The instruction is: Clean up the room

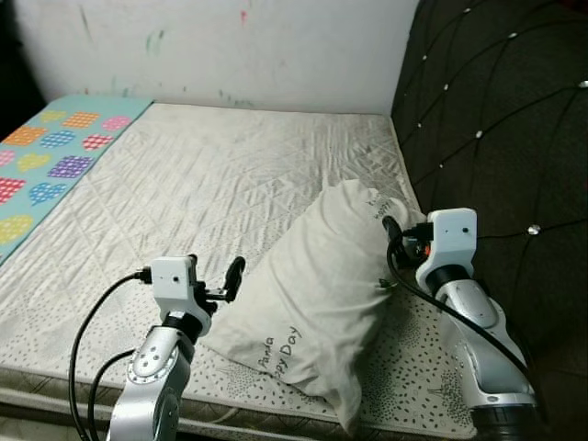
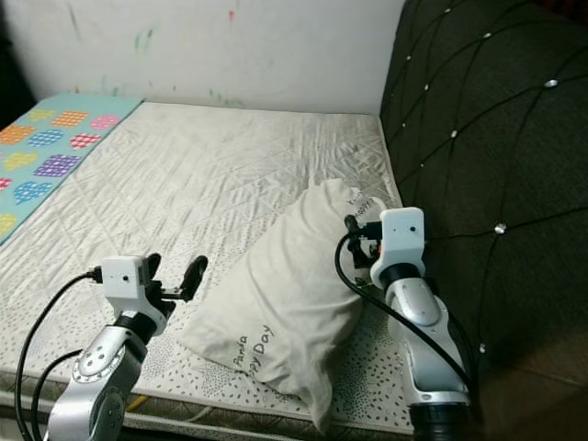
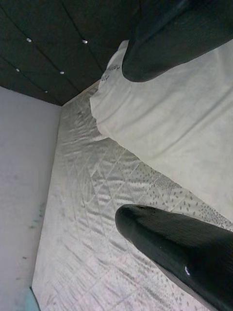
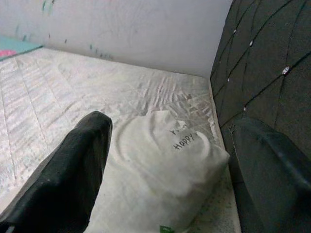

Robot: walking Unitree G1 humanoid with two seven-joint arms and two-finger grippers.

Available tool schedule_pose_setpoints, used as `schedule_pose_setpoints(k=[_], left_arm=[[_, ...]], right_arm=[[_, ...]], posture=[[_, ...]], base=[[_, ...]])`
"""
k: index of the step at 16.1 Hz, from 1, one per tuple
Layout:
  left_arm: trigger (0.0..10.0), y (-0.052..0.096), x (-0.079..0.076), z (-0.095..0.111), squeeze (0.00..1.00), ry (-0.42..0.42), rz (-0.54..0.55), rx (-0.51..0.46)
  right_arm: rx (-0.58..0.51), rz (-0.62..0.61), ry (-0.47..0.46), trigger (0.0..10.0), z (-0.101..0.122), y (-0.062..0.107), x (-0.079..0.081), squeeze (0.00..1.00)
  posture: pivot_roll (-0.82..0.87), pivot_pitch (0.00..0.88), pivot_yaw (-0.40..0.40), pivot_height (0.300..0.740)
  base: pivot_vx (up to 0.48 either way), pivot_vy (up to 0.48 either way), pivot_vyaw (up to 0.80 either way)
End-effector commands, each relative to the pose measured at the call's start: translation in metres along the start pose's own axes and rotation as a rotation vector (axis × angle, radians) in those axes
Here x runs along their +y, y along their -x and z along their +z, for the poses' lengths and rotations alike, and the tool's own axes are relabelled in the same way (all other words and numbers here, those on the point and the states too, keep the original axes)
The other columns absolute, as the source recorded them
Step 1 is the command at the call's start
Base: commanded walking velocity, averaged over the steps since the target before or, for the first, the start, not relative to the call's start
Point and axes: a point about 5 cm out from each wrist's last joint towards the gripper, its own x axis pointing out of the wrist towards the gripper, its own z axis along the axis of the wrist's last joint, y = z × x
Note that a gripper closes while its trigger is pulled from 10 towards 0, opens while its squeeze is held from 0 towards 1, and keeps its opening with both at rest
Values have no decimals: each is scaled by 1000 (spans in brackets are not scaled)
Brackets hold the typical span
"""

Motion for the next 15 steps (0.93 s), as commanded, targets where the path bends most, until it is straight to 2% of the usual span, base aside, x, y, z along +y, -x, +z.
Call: schedule_pose_setpoints(k=[1,3,5,10,15], left_arm=[[10000,0,1,-1,0,0,5,13],[10000,2,3,-1,0,-2,15,7],[10000,8,9,4,0,-3,54,-14],[10000,28,22,0,0,12,99,18],[10000,27,21,2,0,10,95,21]], right_arm=[[16,5,5,10000,-2,2,0,0],[52,-17,1,10000,-10,11,-6,0],[84,20,44,10000,-20,30,-7,0],[169,50,58,10000,-40,51,-8,0],[172,73,47,10000,-41,51,-3,0]], posture=[[-163,0,21,740],[-163,0,19,740],[-168,0,21,740],[-166,0,25,740],[-159,0,25,740]], base=[[0,0,0],[0,0,0],[0,0,0],[0,0,0],[0,0,0]])
